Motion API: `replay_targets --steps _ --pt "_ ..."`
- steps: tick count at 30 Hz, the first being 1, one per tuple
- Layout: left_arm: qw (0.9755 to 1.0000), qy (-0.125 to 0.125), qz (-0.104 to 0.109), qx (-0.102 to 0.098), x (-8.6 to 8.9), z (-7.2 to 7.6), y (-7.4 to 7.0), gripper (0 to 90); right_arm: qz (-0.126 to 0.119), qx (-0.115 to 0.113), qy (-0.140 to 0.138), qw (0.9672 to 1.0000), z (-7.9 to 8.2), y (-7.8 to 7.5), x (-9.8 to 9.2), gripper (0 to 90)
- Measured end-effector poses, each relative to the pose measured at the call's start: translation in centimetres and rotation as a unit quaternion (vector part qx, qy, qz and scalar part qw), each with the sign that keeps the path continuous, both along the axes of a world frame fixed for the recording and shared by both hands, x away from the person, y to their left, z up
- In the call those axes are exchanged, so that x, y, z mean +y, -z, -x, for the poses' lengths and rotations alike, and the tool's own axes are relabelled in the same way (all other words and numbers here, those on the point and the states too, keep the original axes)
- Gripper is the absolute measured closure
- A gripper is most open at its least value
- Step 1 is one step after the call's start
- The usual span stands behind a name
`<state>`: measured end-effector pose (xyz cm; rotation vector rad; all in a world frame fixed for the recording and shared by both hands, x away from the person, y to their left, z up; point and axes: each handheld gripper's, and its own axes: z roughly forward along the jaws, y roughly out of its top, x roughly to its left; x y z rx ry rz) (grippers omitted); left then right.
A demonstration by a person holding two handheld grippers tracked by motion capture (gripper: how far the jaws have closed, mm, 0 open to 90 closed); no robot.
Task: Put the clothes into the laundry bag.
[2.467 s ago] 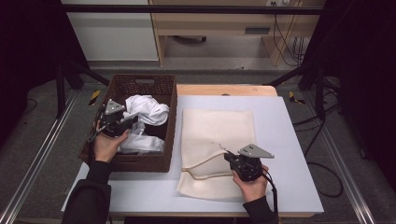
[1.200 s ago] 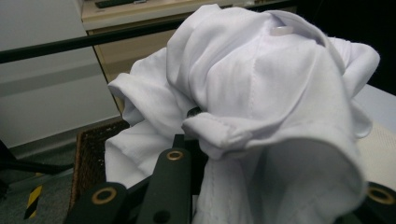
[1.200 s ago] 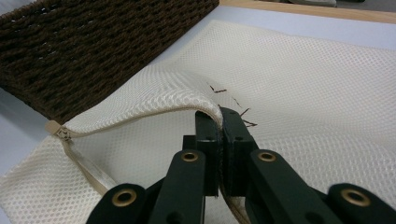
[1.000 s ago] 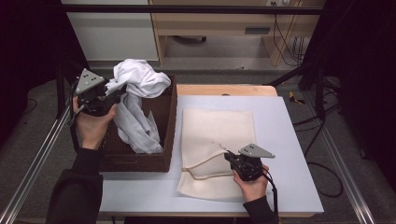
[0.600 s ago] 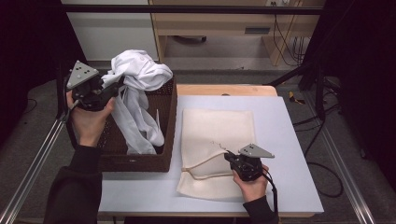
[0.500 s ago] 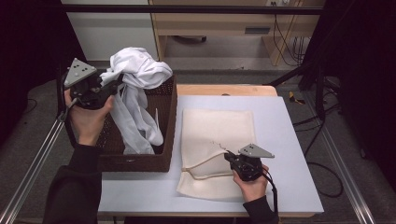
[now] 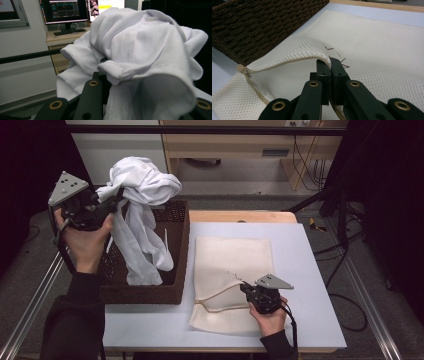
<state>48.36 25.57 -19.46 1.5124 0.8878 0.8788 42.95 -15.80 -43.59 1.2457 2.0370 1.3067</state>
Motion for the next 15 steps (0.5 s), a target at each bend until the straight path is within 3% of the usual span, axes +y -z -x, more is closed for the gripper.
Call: replay_targets --steps 15 --pt "0.9987 0.029 0.009 -0.04 -1.2 2.4 -2.6 76.6 0.001 0.001 0.0 1.0 0.0 0.0 0.0 87.8"
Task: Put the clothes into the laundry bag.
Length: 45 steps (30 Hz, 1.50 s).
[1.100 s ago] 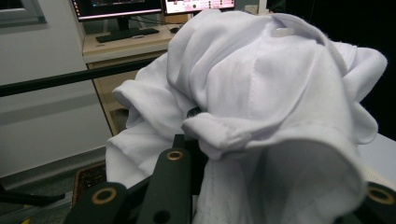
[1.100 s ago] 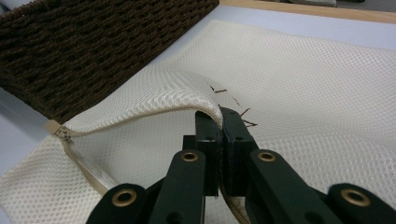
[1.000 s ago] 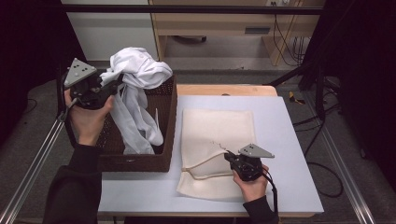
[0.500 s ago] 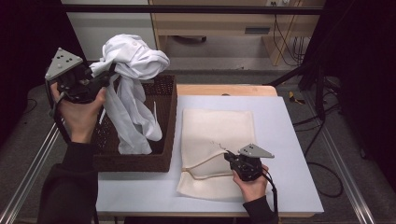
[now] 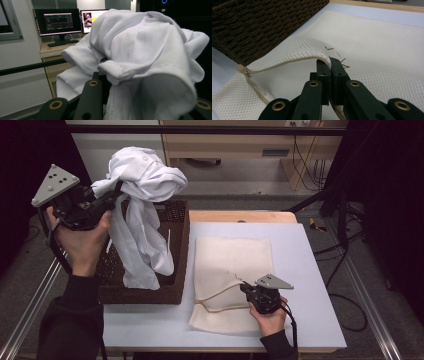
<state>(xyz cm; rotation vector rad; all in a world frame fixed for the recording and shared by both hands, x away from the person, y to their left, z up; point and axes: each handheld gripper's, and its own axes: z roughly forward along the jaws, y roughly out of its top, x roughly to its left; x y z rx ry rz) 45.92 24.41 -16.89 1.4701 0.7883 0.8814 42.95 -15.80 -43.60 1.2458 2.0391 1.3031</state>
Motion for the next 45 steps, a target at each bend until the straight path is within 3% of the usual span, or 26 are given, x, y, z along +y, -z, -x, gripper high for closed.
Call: replay_targets --steps 11,26,36,45 --pt "0.9988 0.048 -0.002 -0.007 -1.8 2.2 -0.6 76.6 0.0 0.001 0.0 1.0 0.0 0.0 -0.1 87.8" --pt "0.993 0.115 -0.019 -0.015 -6.0 4.7 -0.7 76.6 -0.005 -0.001 0.007 1.0 -0.4 0.0 -0.4 87.8" --pt "0.988 0.152 -0.02 -0.017 -8.1 5.9 0.0 76.6 -0.011 -0.002 0.013 0.9999 -1.1 0.1 -0.7 87.8" --pt "0.9804 0.196 -0.017 -0.005 -10.3 6.4 1.5 76.6 -0.011 -0.006 0.018 0.9998 -1.6 -0.1 -1.0 87.9"
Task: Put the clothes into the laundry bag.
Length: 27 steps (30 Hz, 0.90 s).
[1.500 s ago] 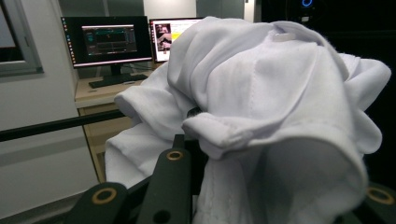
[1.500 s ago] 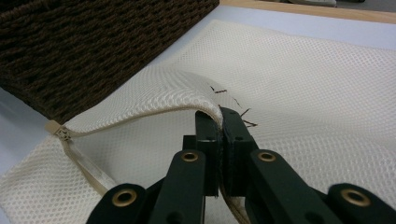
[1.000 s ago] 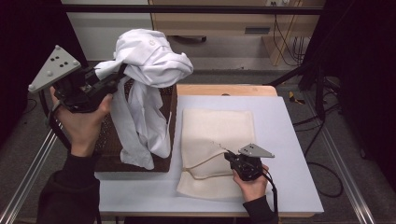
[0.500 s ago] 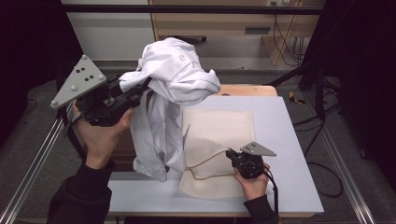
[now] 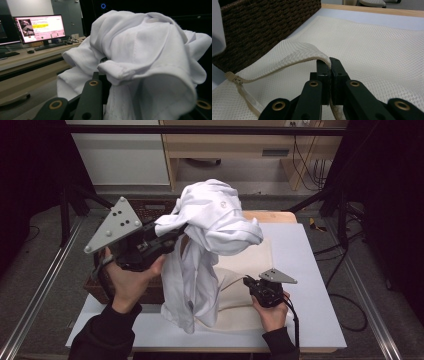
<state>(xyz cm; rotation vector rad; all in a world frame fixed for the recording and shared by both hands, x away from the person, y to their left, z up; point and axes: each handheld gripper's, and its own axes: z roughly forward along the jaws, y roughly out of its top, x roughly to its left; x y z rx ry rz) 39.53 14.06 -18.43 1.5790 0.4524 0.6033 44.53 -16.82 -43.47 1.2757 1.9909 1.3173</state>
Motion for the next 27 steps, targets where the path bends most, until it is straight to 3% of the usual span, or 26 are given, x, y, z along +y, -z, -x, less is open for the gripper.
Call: replay_targets --steps 13,27 --pt "0.9985 0.051 -0.011 0.015 -1.8 2.0 3.4 76.6 -0.008 0.004 0.008 0.9999 -0.7 0.1 -0.6 87.8" --pt "0.9941 0.081 -0.023 0.068 -2.0 2.4 9.0 76.6 -0.017 0.002 0.011 0.9998 -1.2 0.2 -0.8 87.8"
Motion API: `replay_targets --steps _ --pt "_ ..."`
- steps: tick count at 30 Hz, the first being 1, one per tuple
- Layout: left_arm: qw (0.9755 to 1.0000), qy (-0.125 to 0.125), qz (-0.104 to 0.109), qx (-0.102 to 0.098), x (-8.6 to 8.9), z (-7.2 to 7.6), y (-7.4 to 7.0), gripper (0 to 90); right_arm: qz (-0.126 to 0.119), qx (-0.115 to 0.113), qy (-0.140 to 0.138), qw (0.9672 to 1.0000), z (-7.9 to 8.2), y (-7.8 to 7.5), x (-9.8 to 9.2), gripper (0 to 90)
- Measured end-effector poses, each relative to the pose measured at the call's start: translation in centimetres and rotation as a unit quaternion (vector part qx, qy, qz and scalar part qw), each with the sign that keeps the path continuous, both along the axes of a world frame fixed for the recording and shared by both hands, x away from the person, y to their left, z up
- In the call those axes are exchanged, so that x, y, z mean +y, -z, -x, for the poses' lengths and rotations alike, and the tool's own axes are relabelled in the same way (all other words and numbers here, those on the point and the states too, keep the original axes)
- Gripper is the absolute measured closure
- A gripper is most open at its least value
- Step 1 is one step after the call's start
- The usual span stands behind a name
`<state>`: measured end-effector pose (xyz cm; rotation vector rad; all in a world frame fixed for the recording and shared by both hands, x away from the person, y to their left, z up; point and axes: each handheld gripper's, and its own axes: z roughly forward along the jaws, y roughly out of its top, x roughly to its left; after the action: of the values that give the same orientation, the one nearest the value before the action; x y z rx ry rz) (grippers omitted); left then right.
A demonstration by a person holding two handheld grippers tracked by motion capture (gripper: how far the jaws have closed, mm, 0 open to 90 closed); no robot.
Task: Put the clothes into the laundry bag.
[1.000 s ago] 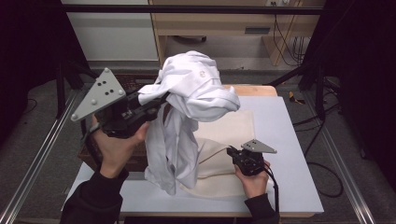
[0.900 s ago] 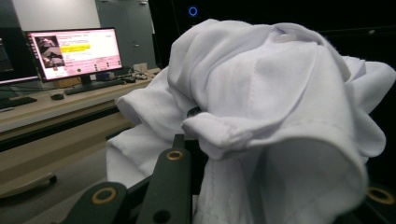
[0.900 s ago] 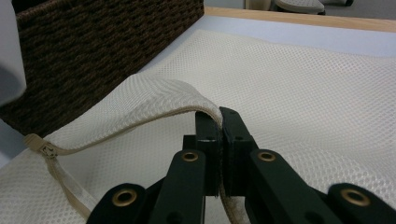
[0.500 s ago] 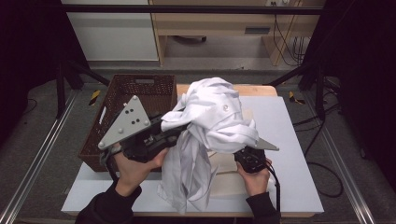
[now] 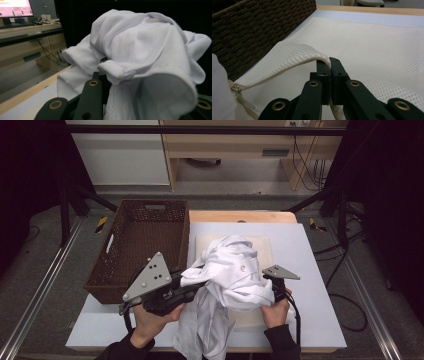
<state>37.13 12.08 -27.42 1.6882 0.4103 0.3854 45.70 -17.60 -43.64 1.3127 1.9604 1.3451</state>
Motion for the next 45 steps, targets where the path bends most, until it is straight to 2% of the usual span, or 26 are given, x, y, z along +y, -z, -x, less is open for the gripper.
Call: replay_targets --steps 8,13,22,30,34,39,40,45 --pt "0.9985 0.005 -0.042 0.035 -0.1 -0.4 3.5 76.6 0.001 0.0 0.003 1.0 0.0 -0.1 -0.2 87.8" --pt "0.9957 0.007 -0.071 0.06 -0.4 -0.6 5.7 76.5 0.001 0.0 0.006 1.0 0.0 -0.2 -0.4 87.8" --pt "0.991 0.007 -0.103 0.085 -1.6 -0.9 8.6 76.5 -0.003 0.001 0.011 0.9999 0.1 -0.2 -0.5 87.9" --pt "0.9828 0.004 -0.155 0.099 -3.8 -1.5 11.9 76.5 0.006 0.001 0.015 0.9999 0.1 -0.1 -0.5 87.9" --pt "0.98 -0.001 -0.169 0.105 -4.5 -2.0 13.1 76.4 0.006 0.004 0.019 0.9998 0.0 0.2 -0.7 87.9" --pt "0.9754 -0.001 -0.19 0.112 -5.0 -2.5 14.2 76.4 0.009 0.004 0.02 0.9997 0.0 0.2 -0.7 87.9" --pt "0.9737 0.0 -0.195 0.117 -5.1 -2.7 14.4 76.3 0.009 0.004 0.02 0.9997 0.0 0.2 -0.7 87.9" --pt "0.9699 0.001 -0.21 0.124 -5.7 -3.0 15.5 76.3 0.009 0.005 0.019 0.9998 0.0 0.2 -0.8 87.9"
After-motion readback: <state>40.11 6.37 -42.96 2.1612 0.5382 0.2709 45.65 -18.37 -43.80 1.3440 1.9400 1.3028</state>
